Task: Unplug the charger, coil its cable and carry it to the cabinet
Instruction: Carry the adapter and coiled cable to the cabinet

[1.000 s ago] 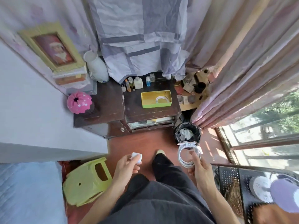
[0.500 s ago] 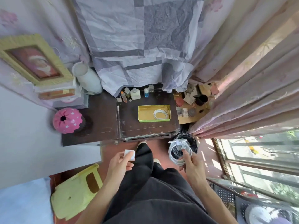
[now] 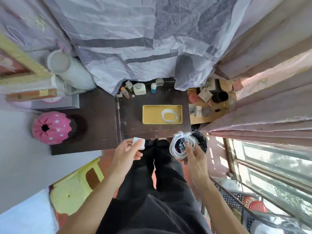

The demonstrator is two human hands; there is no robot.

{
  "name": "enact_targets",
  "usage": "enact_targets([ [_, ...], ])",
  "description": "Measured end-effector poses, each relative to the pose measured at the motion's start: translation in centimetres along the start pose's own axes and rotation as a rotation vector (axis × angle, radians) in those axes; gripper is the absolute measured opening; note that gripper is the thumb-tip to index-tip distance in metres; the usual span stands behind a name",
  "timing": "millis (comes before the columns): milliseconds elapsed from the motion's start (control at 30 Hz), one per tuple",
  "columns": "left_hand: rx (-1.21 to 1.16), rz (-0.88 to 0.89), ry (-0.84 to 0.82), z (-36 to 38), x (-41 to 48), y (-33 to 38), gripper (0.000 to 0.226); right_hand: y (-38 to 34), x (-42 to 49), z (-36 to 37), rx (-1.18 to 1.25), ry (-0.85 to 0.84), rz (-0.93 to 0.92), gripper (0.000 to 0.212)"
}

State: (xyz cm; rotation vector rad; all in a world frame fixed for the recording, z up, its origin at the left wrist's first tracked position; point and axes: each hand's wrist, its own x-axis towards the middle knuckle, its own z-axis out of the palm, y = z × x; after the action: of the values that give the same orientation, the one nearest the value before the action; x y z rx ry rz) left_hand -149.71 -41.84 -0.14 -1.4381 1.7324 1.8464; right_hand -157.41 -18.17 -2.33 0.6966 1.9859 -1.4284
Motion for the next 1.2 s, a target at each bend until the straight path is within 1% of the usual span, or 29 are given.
enact_targets([
  [133,-0.011,-0.022,0.041,2.2,2.5,-0.3,0.031,-1.0,7.9,2.6,-0.202,0.086,0.011,0.038],
  [233,-0.030,-0.040,0.040,3.3,4.4,-1.0,0.032,-1.6,14.3,5.0,-0.259,0.076,0.032,0.034],
  [333,-0.061,-0.053,0.039,4.1,6.2,-1.5,0.028,-1.3,19.9,7.2,-0.377,0.063,0.060,0.034],
  [400,-0.072,-0.036,0.044,4.3,7.1,-1.8,0.032,-0.6,22.7,8.4,-0.430,0.059,0.110,0.029],
  [500,-0.047,-0.024,0.040,4.4,8.0,-2.4,0.035,0.5,25.4,9.9,-0.477,0.067,0.160,0.028],
  [567,-0.037,-0.022,0.036,4.4,8.5,-3.0,0.034,1.0,26.4,10.8,-0.506,0.074,0.182,0.029],
  [667,-0.046,-0.030,0.054,4.4,9.0,-3.7,0.018,1.4,27.2,11.6,-0.567,0.096,0.219,0.028],
  [800,-0.047,-0.054,0.062,4.1,9.1,-4.5,0.019,2.0,28.1,12.0,-0.643,0.122,0.207,0.032],
  [933,-0.049,-0.121,0.058,3.5,9.4,-5.0,0.030,1.8,28.0,11.9,-0.694,0.138,0.198,0.036],
  [1067,-0.048,-0.152,0.068,3.7,9.4,-4.9,0.029,1.3,26.9,11.5,-0.671,0.164,0.164,0.027],
  [1133,-0.049,-0.140,0.075,4.1,9.2,-4.3,0.026,0.9,25.8,10.8,-0.630,0.154,0.110,0.029],
  [1167,-0.050,-0.128,0.081,4.3,9.0,-4.0,0.024,0.7,25.1,10.4,-0.613,0.129,0.091,0.024],
  [1200,-0.049,-0.112,0.086,4.6,9.0,-3.6,0.023,0.5,24.3,9.8,-0.589,0.096,0.068,0.015],
])
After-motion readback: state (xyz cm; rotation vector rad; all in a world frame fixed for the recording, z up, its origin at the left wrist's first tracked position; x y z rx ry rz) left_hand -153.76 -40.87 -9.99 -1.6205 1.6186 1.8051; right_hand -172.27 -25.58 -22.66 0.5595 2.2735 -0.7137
